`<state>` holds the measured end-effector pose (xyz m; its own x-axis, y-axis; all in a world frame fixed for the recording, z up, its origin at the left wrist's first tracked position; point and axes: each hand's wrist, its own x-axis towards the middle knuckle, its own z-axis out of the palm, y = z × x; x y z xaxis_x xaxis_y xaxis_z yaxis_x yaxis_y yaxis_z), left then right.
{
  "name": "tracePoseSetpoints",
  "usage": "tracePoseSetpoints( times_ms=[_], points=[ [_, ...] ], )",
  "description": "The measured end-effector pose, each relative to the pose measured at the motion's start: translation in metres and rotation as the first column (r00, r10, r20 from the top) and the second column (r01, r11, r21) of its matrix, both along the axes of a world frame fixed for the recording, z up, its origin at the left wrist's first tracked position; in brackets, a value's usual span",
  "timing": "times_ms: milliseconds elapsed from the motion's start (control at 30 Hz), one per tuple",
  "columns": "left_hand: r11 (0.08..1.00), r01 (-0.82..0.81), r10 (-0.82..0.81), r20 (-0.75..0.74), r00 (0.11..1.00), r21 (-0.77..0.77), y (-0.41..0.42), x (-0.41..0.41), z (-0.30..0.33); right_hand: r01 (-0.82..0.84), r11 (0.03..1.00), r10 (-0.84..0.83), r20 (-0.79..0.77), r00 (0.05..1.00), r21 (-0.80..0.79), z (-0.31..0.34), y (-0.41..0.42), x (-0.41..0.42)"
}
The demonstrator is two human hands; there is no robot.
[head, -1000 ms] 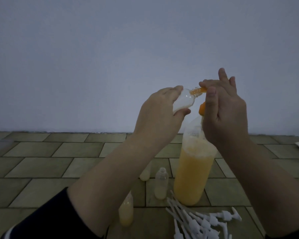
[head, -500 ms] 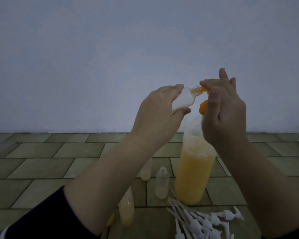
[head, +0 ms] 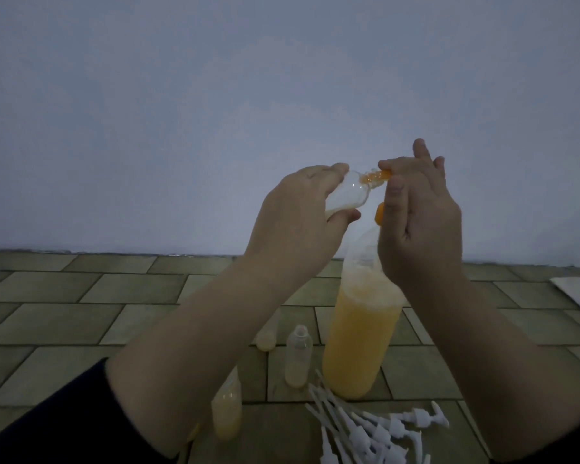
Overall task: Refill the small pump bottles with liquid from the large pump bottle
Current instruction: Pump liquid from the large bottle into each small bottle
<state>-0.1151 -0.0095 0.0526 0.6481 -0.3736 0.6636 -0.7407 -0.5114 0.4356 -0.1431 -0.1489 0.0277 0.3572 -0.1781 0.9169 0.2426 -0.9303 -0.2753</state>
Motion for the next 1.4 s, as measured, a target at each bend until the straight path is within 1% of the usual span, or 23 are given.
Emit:
tracePoseSetpoints(
  times_ms=[133, 300, 400, 533, 633, 733, 867, 1000, 1100, 1233, 1333, 1400],
  points=[
    [1.000, -0.006, 0.006, -0.020, 1.000, 0.021, -0.002, 0.000, -0.007, -0.004, 1.000, 0.004, 0.009, 1.000, 0.031, -0.013, -0.001, 0.005],
    [1.000, 0.009, -0.009, -0.038, 0.999, 0.010, 0.003, 0.000, -0.004, 0.016, 0.999, -0.019, -0.065, 0.998, -0.041, -0.002, 0.001, 0.000],
    [1.000, 0.006, -0.006, -0.022, 1.000, -0.002, 0.003, 0.001, 0.001, 0.015, 1.000, -0.016, -0.031, 0.999, -0.024, 0.005, 0.002, -0.001],
    [1.000, 0.019, -0.019, -0.028, 0.999, 0.002, 0.000, 0.001, -0.004, 0.014, 1.000, -0.015, 0.011, 1.000, 0.010, -0.006, 0.000, 0.005],
    [1.000, 0.012, -0.011, -0.058, 0.998, 0.023, 0.002, 0.002, -0.007, 0.005, 1.000, -0.005, -0.032, 0.999, 0.019, -0.010, 0.002, 0.007],
    [1.000, 0.016, -0.015, -0.060, 0.998, 0.014, 0.005, 0.003, -0.003, 0.015, 1.000, -0.015, -0.074, 0.997, -0.007, -0.002, 0.005, 0.002],
    [1.000, 0.024, -0.025, -0.046, 0.999, -0.015, 0.002, 0.002, 0.005, 0.035, 0.999, -0.035, -0.039, 0.999, -0.014, 0.007, 0.004, -0.001],
    [1.000, 0.024, -0.025, -0.040, 0.999, -0.003, -0.003, 0.002, 0.000, 0.032, 0.999, -0.033, 0.026, 0.999, 0.022, -0.010, 0.000, 0.007],
    [1.000, 0.025, -0.025, -0.072, 0.997, 0.006, -0.003, 0.001, -0.004, 0.000, 0.999, -0.001, 0.008, 1.000, 0.043, -0.015, 0.003, 0.006],
    [1.000, 0.029, -0.029, -0.059, 0.998, -0.005, 0.001, 0.001, 0.003, -0.001, 1.000, 0.001, -0.030, 1.000, -0.001, 0.001, 0.003, -0.001],
    [0.999, 0.032, -0.033, -0.033, 0.999, -0.030, 0.000, 0.001, 0.008, 0.009, 1.000, -0.009, 0.003, 1.000, 0.009, 0.003, 0.004, 0.001],
    [0.999, 0.030, -0.030, -0.033, 0.999, -0.017, -0.002, 0.002, 0.004, 0.020, 1.000, -0.021, 0.027, 0.999, 0.021, -0.005, 0.004, 0.003]
  ],
)
